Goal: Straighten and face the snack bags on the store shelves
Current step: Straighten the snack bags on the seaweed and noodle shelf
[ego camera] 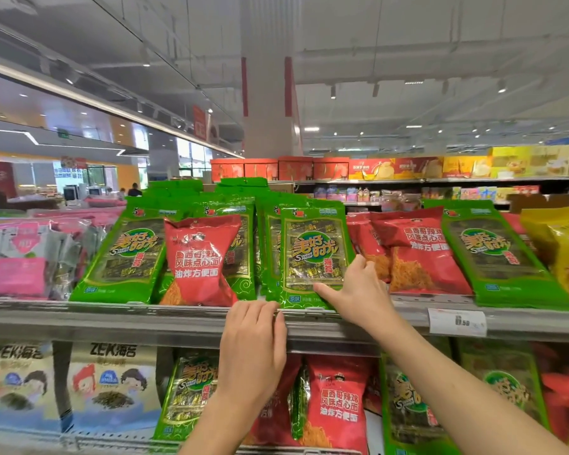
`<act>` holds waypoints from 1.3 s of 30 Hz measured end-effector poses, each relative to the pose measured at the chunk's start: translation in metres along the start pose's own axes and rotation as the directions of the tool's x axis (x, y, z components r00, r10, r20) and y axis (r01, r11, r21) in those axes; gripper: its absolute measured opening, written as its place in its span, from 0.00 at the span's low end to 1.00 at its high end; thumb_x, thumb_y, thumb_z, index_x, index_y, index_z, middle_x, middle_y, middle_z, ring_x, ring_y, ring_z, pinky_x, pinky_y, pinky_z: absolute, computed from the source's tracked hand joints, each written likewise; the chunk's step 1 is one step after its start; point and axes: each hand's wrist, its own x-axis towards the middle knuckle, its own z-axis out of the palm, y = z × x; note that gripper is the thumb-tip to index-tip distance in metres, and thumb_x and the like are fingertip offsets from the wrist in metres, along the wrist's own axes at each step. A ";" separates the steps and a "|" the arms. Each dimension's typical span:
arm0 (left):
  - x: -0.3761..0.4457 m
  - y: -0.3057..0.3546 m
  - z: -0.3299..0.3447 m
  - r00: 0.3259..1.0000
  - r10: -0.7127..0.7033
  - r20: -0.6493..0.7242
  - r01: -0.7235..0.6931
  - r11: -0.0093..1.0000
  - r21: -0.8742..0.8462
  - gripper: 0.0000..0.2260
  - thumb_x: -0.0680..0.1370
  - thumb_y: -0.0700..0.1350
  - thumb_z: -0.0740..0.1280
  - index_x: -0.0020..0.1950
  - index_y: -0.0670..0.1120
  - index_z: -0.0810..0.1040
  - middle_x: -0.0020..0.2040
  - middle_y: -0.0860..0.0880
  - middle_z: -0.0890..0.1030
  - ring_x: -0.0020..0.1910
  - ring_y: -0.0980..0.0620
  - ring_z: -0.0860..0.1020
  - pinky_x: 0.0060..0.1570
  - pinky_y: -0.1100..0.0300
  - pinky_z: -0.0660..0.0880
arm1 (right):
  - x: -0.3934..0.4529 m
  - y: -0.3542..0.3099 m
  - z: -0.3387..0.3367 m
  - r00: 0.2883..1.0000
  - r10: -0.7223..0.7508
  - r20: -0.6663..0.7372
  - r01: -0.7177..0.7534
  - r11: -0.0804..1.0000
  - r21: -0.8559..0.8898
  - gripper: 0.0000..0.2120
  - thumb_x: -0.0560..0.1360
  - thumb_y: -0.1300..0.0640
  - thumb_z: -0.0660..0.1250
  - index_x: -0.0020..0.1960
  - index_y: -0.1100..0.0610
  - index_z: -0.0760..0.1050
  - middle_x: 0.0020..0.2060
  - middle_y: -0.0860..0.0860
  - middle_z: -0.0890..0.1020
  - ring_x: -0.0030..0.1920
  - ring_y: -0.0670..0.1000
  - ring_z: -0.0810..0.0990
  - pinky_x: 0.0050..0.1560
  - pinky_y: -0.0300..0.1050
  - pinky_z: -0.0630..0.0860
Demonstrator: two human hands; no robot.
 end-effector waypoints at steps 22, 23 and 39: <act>0.002 0.100 0.067 0.994 0.077 -0.075 -0.075 0.997 0.030 0.17 0.78 0.53 0.60 0.56 0.43 0.80 0.56 0.46 0.77 0.59 0.42 0.74 0.66 0.43 0.67 | 0.016 0.221 -0.150 0.937 0.261 -0.233 -0.265 0.964 0.014 0.41 0.76 0.40 0.71 0.79 0.59 0.59 0.73 0.60 0.71 0.73 0.62 0.69 0.71 0.57 0.66; 0.001 0.101 0.071 0.993 0.080 -0.083 -0.076 0.996 0.055 0.17 0.78 0.53 0.60 0.55 0.43 0.80 0.55 0.46 0.78 0.58 0.43 0.74 0.67 0.42 0.66 | 0.021 0.226 -0.151 0.946 0.273 -0.174 -0.278 0.961 -0.004 0.44 0.75 0.37 0.71 0.79 0.60 0.58 0.74 0.60 0.71 0.73 0.62 0.70 0.71 0.57 0.67; 0.001 0.106 0.081 0.992 0.037 -0.117 -0.026 0.996 0.090 0.14 0.80 0.55 0.59 0.53 0.48 0.79 0.55 0.52 0.77 0.57 0.48 0.73 0.66 0.46 0.64 | 0.056 0.244 -0.159 0.963 0.253 0.094 -0.270 0.905 0.330 0.31 0.66 0.39 0.79 0.50 0.63 0.70 0.46 0.51 0.79 0.44 0.48 0.76 0.36 0.41 0.67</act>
